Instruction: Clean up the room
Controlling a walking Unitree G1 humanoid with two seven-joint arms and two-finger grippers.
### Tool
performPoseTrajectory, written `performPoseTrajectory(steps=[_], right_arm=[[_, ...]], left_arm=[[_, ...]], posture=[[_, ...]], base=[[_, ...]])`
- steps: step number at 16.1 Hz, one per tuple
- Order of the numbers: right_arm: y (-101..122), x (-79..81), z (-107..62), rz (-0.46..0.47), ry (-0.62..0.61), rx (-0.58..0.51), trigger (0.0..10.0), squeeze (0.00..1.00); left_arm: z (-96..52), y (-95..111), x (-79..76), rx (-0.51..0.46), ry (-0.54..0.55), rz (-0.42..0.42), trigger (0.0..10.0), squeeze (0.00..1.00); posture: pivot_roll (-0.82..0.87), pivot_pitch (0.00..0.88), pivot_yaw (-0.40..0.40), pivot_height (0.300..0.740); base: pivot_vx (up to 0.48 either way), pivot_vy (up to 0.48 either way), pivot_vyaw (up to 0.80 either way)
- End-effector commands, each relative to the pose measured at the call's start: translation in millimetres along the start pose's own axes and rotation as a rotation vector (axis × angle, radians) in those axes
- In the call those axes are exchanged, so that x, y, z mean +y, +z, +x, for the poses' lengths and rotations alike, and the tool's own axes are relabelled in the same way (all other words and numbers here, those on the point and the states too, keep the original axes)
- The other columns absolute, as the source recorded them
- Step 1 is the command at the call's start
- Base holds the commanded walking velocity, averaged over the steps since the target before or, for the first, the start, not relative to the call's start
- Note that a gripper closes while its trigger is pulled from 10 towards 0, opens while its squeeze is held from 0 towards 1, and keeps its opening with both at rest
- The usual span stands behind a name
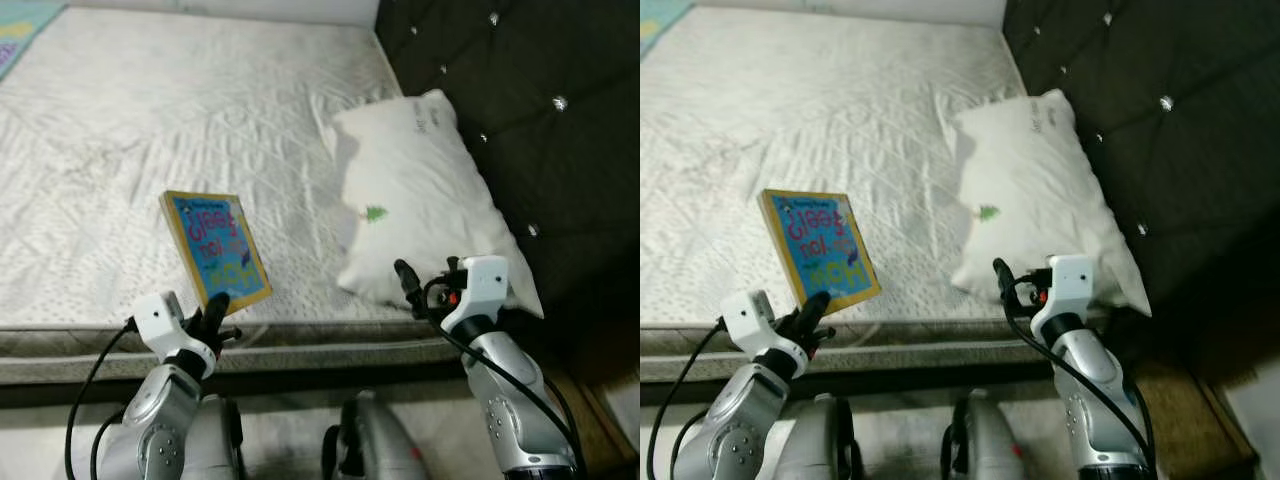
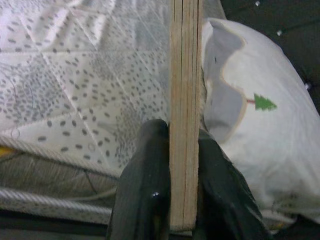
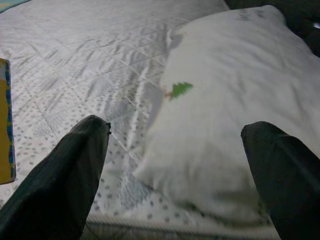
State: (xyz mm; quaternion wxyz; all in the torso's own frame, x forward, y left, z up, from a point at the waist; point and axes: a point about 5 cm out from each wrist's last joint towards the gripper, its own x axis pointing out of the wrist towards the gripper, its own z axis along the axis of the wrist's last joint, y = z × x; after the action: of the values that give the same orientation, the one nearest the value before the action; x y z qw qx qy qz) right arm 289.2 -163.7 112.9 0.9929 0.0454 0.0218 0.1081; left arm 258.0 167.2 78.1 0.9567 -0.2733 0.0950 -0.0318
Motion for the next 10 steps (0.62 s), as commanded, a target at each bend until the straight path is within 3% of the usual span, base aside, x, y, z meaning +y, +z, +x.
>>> performPoseTrajectory(steps=[1,7,10], right_arm=[[-2.2,-3.5,-1.3,-0.005,-0.012,0.015,10.0,0.0],[-1.0,-3.0,1.3,-0.012,-0.005,0.012,10.0,0.0],[-0.6,-2.9,1.9,-0.012,-0.004,0.009,10.0,0.0]], left_arm=[[0.7,7.6,-5.6,-0.043,-0.023,0.009,10.0,0.0],[-0.6,13.3,-8.1,-0.089,-0.059,0.004,10.0,0.0],[-0.4,13.7,-8.8,-0.092,-0.068,0.005,10.0,0.0]], posture=[[-0.05,0.192,-0.083,0.611],[-0.05,0.181,-0.084,0.611],[-0.05,0.181,-0.084,0.611]], base=[[0.0,0.0,0.0],[0.0,0.0,0.0],[0.276,0.0,0.0]])
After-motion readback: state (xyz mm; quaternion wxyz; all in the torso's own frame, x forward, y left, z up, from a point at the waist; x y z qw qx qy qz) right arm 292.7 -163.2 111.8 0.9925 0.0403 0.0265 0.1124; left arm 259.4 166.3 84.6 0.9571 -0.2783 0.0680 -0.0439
